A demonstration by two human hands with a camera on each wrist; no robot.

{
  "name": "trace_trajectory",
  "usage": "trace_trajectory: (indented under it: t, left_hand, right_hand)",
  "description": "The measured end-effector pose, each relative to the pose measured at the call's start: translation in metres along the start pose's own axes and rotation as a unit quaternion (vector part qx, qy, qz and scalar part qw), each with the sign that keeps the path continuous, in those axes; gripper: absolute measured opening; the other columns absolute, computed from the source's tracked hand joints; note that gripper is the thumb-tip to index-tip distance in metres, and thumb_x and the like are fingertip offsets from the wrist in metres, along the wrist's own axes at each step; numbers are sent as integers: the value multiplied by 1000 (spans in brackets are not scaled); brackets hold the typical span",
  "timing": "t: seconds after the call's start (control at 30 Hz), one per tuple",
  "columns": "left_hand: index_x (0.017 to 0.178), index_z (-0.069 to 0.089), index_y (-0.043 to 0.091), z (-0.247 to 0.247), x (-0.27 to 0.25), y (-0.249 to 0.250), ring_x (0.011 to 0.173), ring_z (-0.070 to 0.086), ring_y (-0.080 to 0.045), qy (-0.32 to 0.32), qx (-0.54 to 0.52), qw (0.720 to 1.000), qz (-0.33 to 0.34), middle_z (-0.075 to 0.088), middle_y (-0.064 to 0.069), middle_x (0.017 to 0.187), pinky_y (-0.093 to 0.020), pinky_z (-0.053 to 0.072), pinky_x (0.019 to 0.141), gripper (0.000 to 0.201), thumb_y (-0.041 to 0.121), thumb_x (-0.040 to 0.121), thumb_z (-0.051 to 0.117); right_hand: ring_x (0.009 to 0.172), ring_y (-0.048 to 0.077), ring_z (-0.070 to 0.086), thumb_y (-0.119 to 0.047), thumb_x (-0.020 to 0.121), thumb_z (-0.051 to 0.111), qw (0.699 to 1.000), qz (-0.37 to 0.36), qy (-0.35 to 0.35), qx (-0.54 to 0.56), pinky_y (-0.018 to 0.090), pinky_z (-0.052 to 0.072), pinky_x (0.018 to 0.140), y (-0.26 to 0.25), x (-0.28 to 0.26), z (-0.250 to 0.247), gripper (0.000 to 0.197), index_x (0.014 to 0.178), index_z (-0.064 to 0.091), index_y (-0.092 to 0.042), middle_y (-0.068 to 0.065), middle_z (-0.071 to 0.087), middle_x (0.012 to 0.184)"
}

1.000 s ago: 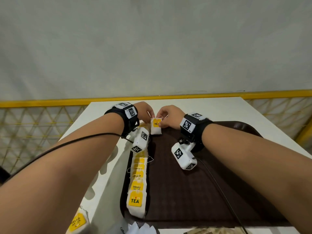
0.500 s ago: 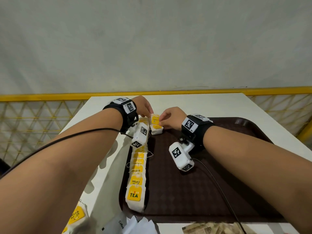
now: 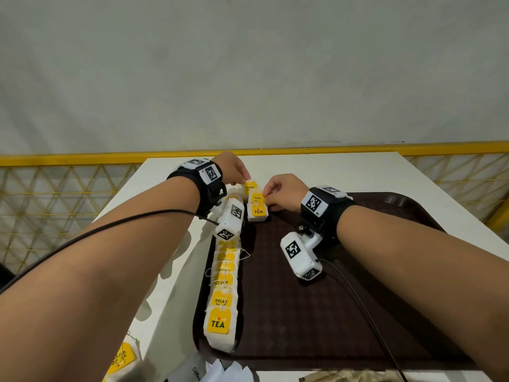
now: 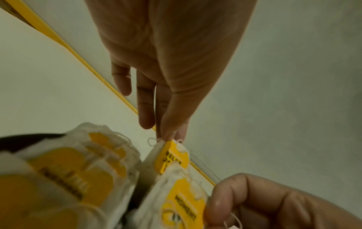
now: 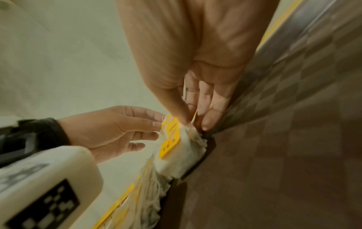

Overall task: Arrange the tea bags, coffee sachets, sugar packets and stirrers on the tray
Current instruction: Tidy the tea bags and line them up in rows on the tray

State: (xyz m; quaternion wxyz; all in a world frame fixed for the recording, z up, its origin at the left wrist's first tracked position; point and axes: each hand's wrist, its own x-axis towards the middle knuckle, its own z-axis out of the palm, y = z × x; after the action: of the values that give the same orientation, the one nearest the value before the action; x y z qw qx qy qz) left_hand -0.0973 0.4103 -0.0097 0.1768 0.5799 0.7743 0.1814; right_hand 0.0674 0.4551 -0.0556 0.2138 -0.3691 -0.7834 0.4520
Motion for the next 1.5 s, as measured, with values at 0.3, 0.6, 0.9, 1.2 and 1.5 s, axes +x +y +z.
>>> trace_trajectory:
  t: [0.3,0.6,0.9,1.2,1.5]
  left_hand:
    - [107,68,6,4,0,0,84,56,-17,-71,70,995,0,65,-9,96,-34,48,90,28,19,83,71]
    - [109,66,8,5,-1,5,83,57,-14,-77,114,990,2,64,-3,93,-29,46,84,24,21,88,65]
    - [90,70,14,-1,-5,1,80,55,-14,14,64,998,-12,65,2,87,-24,43,68,11,23,85,69]
    - [105,71,10,5,-12,5,98,57,-16,-52,102,993,-12,67,-5,111,-27,42,85,21,22,90,63]
    - [113,68,8,12,-11,7,110,57,-21,-52,122,991,-19,65,-8,119,-25,39,83,26,21,92,58]
  right_hand:
    - [68,13,58,6,82,62,999,27,-28,14,24,57,63,3,-5,-6,21,70,58,-11,4,57,74]
    - [64,13,58,8,81,61,999,25,-45,11,21,57,60,0,-9,-6,22,71,59,-12,6,59,74]
    - [62,17,59,8,81,61,1000,10,-16,10,24,56,58,-3,-9,6,25,69,59,-14,5,58,70]
    - [57,21,58,9,81,60,1000,7,14,18,38,58,69,-7,-9,17,26,67,58,-13,6,58,66]
    - [71,22,63,-2,77,73,1000,17,21,-10,41,60,72,-3,-8,17,24,63,57,-13,5,61,69]
